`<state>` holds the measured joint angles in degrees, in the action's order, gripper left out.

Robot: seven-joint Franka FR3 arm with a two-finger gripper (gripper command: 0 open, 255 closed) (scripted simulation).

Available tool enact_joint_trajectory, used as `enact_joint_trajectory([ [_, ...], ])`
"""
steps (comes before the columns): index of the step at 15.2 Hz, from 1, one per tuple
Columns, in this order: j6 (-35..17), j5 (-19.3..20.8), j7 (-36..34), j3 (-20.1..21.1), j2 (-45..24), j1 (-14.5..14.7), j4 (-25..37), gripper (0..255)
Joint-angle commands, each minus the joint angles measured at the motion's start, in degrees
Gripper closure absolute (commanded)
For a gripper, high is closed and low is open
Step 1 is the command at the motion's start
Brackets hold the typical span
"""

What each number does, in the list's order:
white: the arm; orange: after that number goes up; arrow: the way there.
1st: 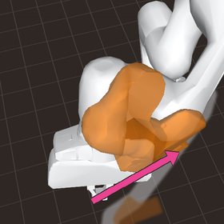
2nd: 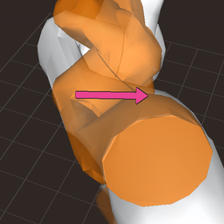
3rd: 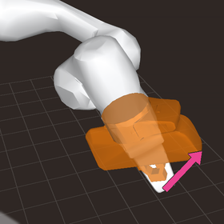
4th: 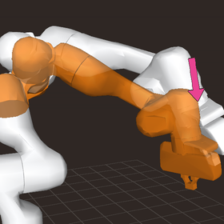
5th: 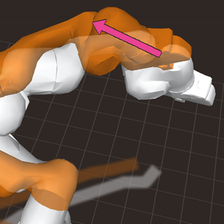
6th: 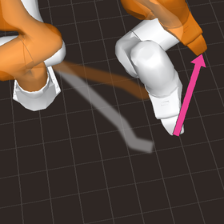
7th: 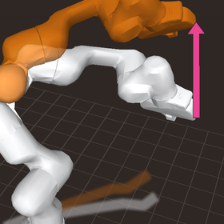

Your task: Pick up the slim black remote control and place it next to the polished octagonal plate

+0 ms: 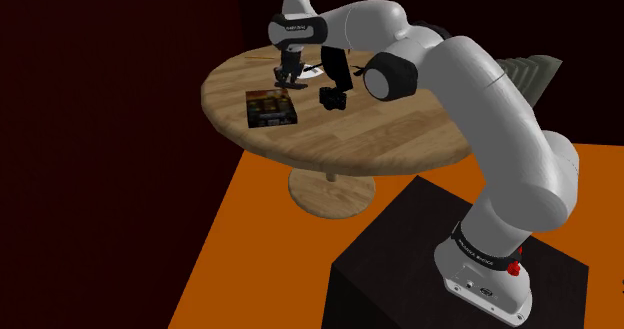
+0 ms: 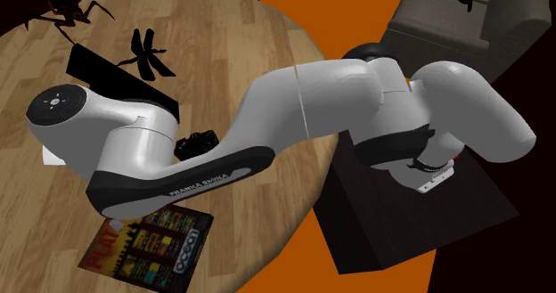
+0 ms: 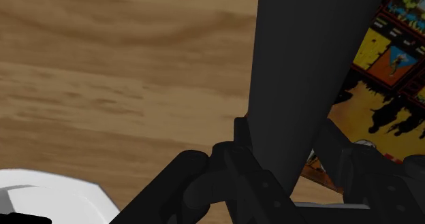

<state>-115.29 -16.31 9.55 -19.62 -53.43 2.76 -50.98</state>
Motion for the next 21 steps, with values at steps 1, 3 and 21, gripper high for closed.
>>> enact_joint_trajectory([
  [1,-1.28,-0.14,0.15,0.09,-0.42,0.06,-0.84,255],
  [3,-2.65,-0.27,0.31,0.17,-0.64,0.22,-2.03,255],
  [21,0.31,-0.61,-1.66,1.06,-10.24,-1.86,10.93,0],
])
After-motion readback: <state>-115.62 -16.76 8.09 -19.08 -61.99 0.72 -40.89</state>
